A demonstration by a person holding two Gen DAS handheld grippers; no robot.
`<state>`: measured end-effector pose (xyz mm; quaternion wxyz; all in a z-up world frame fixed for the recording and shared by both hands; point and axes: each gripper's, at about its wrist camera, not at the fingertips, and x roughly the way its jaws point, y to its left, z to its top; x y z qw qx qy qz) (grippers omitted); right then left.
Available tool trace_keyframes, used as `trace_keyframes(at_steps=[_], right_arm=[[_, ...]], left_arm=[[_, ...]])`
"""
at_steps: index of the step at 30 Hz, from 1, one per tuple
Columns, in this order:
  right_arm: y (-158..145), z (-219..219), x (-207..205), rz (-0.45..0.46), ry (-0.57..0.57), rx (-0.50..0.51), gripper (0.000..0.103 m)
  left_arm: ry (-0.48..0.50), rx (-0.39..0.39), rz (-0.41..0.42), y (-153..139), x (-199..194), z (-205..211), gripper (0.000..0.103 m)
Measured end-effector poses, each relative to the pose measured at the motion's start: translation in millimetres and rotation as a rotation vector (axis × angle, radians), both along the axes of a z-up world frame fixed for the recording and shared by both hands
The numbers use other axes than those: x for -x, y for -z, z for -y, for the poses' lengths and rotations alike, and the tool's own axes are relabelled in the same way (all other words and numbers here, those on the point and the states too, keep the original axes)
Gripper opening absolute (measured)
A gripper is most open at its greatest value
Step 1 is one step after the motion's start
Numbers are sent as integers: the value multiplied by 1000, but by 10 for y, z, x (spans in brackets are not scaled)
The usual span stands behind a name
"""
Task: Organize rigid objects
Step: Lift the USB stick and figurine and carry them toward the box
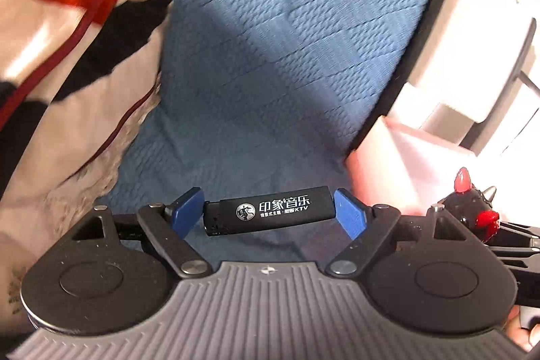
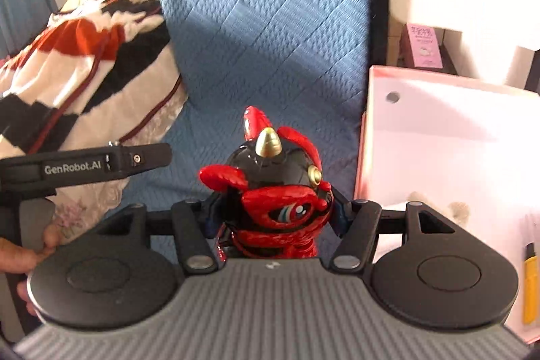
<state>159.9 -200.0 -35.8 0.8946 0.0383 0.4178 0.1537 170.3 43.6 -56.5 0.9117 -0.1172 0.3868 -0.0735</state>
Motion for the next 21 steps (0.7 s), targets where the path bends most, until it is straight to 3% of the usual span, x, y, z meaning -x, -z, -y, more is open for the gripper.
trace_keyframes(at_steps=[13, 21], right_arm=[[-575, 542, -141, 105, 70, -1, 63], [-742, 895, -157, 135, 110, 8, 63]], left_arm=[[97, 78, 87, -610, -127, 612, 87], [150, 67, 111, -645, -155, 1195, 87]])
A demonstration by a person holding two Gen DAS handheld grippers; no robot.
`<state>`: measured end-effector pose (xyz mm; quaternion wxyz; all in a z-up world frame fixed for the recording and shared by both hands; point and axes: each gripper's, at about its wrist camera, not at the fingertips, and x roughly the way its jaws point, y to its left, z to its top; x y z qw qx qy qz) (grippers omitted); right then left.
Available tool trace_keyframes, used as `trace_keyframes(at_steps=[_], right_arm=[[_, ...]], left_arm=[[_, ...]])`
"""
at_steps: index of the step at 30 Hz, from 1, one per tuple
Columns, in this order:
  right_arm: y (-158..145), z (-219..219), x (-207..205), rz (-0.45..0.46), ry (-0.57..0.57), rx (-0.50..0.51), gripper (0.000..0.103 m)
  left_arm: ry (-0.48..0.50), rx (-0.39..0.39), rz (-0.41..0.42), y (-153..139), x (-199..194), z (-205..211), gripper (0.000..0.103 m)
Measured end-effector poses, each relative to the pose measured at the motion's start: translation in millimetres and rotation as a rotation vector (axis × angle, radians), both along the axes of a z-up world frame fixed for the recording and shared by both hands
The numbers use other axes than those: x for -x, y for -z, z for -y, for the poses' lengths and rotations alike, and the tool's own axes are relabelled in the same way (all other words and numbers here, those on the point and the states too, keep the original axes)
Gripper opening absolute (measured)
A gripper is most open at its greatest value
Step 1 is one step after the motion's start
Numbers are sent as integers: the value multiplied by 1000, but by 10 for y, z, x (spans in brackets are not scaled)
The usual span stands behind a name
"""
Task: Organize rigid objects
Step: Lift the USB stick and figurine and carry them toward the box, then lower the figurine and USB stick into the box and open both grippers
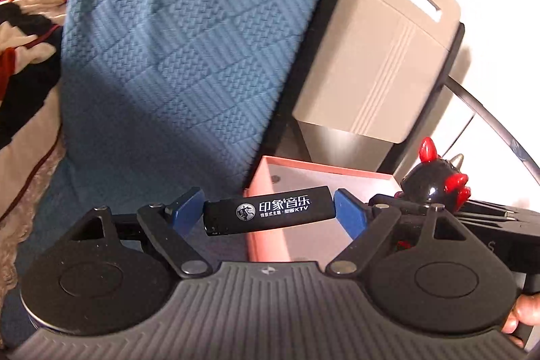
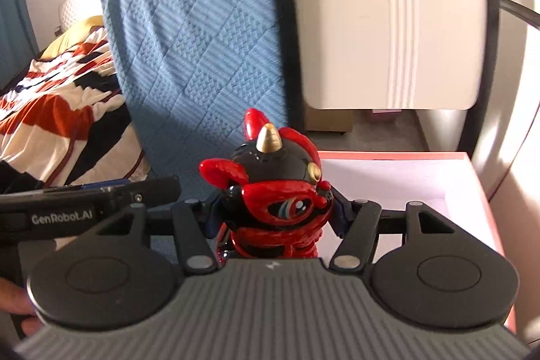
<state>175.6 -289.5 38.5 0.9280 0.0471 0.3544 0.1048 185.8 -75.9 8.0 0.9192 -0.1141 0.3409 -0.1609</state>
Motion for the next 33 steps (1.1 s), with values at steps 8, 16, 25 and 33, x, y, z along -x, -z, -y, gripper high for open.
trace_keyframes(at_steps=[8, 16, 25, 33], right_arm=[[11, 401, 40, -15, 31, 17, 63], [226, 792, 124, -57, 67, 39, 63], [769, 1112, 341, -146, 101, 41, 61], [1011, 1202, 368, -194, 109, 21, 60]], left_arm=[[21, 5, -2, 64, -57, 479, 87], [63, 19, -54, 319, -23, 990, 87], [112, -36, -146, 743, 2, 1413, 87], [137, -81, -199, 977, 9, 1590, 87]])
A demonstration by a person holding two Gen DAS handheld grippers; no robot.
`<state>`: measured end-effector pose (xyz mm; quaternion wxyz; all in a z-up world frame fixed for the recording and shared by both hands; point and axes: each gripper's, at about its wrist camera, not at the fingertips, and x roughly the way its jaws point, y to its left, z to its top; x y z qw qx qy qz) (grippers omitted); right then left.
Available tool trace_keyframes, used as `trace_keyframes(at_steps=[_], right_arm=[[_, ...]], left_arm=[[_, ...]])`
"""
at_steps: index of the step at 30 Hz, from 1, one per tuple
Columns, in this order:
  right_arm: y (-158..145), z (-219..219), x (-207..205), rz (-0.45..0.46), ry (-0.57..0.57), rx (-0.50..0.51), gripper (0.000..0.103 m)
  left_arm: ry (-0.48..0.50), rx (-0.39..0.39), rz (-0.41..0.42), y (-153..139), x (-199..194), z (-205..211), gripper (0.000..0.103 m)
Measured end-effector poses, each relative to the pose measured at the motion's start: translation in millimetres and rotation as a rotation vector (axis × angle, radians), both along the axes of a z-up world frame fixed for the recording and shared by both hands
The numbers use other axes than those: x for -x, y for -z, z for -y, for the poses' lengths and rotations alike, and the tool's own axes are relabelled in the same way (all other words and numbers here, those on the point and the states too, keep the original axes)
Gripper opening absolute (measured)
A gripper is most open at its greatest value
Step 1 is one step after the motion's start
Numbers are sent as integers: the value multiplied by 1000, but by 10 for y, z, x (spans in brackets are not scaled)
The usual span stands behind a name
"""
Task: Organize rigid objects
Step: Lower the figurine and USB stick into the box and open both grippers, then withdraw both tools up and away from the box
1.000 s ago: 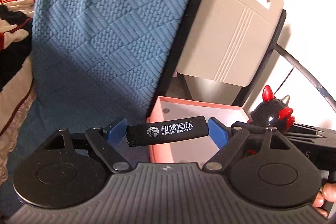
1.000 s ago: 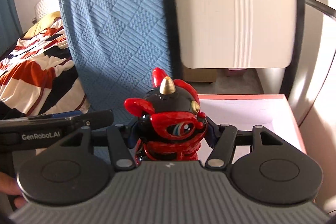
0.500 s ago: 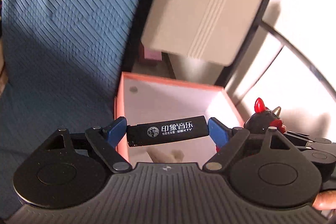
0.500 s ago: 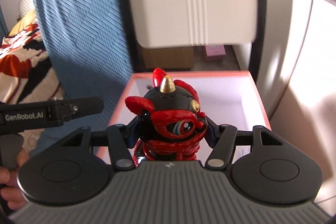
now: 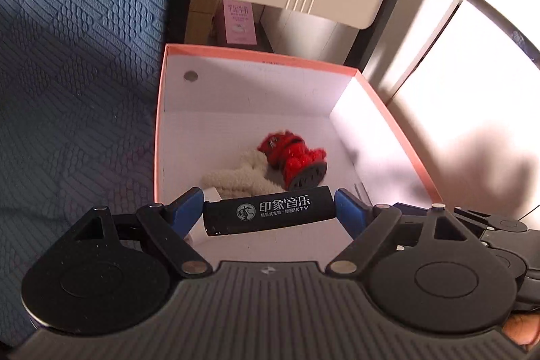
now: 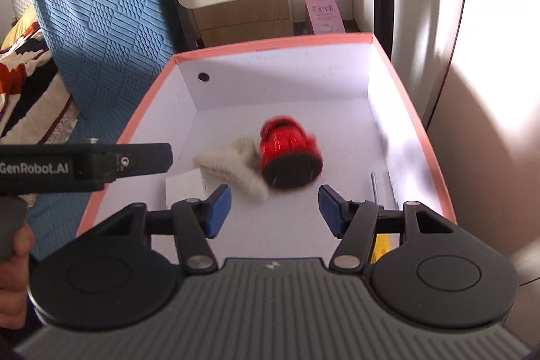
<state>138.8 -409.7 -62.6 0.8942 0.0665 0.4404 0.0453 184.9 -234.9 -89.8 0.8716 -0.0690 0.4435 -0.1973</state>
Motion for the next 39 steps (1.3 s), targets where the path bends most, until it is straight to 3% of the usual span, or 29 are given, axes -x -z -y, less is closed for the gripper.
trace_keyframes(at_steps=[5, 9, 18, 32, 39], right_arm=[[76, 44, 36, -19, 15, -13, 60], [27, 75, 64, -8, 27, -14, 60], [-74, 53, 114, 16, 35, -17, 60], [-839, -116, 330, 187, 22, -21, 60], [-1079, -266, 605, 242, 17, -29, 61]], left_arm=[[14, -2, -34, 97, 10, 40, 88], [31, -10, -13, 61, 40, 61, 101], [16, 5, 12, -93, 131, -25, 102], [-42, 54, 181, -923, 496, -356, 102], [-67, 76, 257, -1214, 776, -570, 102]])
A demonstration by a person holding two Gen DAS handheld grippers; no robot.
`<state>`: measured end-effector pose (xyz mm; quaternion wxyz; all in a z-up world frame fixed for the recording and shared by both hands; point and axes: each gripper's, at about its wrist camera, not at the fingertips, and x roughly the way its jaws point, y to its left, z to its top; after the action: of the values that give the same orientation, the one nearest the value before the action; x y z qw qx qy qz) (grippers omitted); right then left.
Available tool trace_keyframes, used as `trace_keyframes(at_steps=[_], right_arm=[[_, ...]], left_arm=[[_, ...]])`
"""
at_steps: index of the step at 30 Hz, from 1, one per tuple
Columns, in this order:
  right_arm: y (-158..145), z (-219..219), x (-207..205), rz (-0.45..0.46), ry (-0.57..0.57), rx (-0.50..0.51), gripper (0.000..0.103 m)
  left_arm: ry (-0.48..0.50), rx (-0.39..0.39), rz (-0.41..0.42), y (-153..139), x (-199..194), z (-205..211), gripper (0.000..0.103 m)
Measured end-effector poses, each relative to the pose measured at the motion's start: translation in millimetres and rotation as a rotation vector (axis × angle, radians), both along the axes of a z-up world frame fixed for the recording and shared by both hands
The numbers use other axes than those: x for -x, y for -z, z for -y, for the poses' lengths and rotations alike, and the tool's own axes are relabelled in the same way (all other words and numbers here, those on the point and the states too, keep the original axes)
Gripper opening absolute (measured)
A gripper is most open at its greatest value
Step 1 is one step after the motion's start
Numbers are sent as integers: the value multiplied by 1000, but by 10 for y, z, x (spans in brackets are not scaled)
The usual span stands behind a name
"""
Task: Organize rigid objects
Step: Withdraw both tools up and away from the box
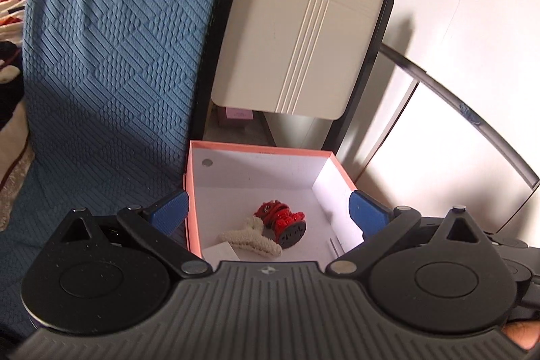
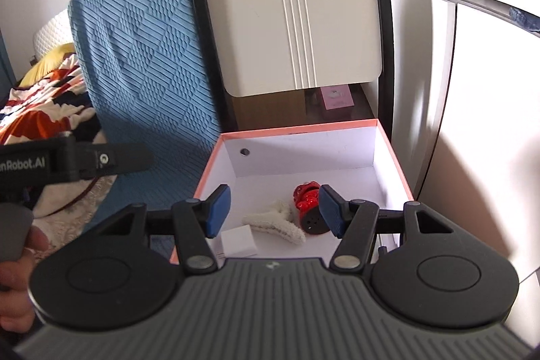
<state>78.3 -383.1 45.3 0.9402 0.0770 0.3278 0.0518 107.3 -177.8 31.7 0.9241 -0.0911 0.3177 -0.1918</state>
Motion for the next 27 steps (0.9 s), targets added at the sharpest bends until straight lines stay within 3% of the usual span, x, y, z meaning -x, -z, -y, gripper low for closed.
trace_keyframes(at_steps=[9, 27], right_arm=[[-84, -162, 305, 10, 15, 5, 61], [73, -261, 750, -34, 82, 11, 61]], left_arm=[[8, 19, 24, -45, 274, -117, 102], [28, -37, 22, 123, 566, -373, 102]])
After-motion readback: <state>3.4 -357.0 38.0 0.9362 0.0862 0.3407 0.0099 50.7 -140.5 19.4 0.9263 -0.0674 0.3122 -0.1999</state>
